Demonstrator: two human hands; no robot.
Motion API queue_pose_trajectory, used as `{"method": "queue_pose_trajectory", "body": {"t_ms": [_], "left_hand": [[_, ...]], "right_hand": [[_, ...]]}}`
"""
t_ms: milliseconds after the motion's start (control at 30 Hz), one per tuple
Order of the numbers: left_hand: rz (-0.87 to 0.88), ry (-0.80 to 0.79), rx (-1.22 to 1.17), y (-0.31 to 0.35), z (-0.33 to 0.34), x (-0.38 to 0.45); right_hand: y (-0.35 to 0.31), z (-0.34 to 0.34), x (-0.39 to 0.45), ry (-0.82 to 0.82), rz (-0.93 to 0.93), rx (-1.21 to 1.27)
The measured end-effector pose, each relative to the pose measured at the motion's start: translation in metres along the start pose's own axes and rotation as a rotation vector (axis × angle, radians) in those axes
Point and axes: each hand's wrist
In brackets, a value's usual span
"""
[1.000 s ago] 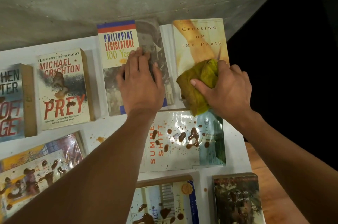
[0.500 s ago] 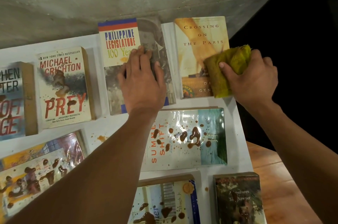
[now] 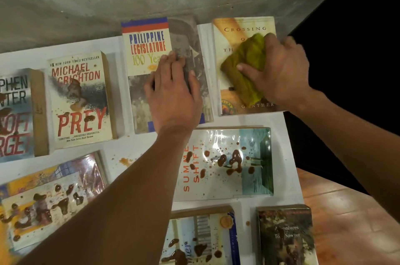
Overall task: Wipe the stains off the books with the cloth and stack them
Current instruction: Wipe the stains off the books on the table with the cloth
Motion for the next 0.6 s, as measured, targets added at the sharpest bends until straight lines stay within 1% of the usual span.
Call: {"method": "queue_pose_trajectory", "body": {"t_ms": [67,100,200,233,333,367,433,533,600], "left_hand": [[0.003,0.007,0.001,0.000,0.000,0.000],[0.004,0.010,-0.001,0.000,0.000,0.000],[0.003,0.011,-0.005,-0.001,-0.001,0.001],[0.003,0.012,-0.004,0.000,-0.001,0.001],[0.004,0.015,0.004,0.000,0.000,0.000],[0.004,0.015,0.004,0.000,0.000,0.001],[0.001,0.007,0.005,0.000,0.000,0.001],[0.003,0.005,0.010,0.000,0.000,0.000],[0.003,0.006,0.004,-0.001,0.000,0.000]], "right_hand": [[0.000,0.000,-0.001,-0.089,-0.119,-0.055],[0.002,-0.001,0.003,-0.104,-0.126,-0.070],[0.009,0.000,0.019,-0.045,-0.010,0.014],[0.010,0.002,0.022,-0.056,-0.007,0.050],[0.013,0.006,0.022,-0.233,-0.139,0.029],[0.013,0.004,0.024,-0.257,-0.157,0.016],[0.015,0.002,0.036,-0.213,-0.122,0.062],[0.019,0.001,0.056,-0.095,0.010,0.207],[0.021,0.002,0.066,-0.047,0.077,0.261]]}}
Point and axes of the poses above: each hand's wrist, its own x-axis towards the middle knuckle, its own z-axis out of the palm, y = z × x, and after that the axes turned 6 degrees about z, right-handed
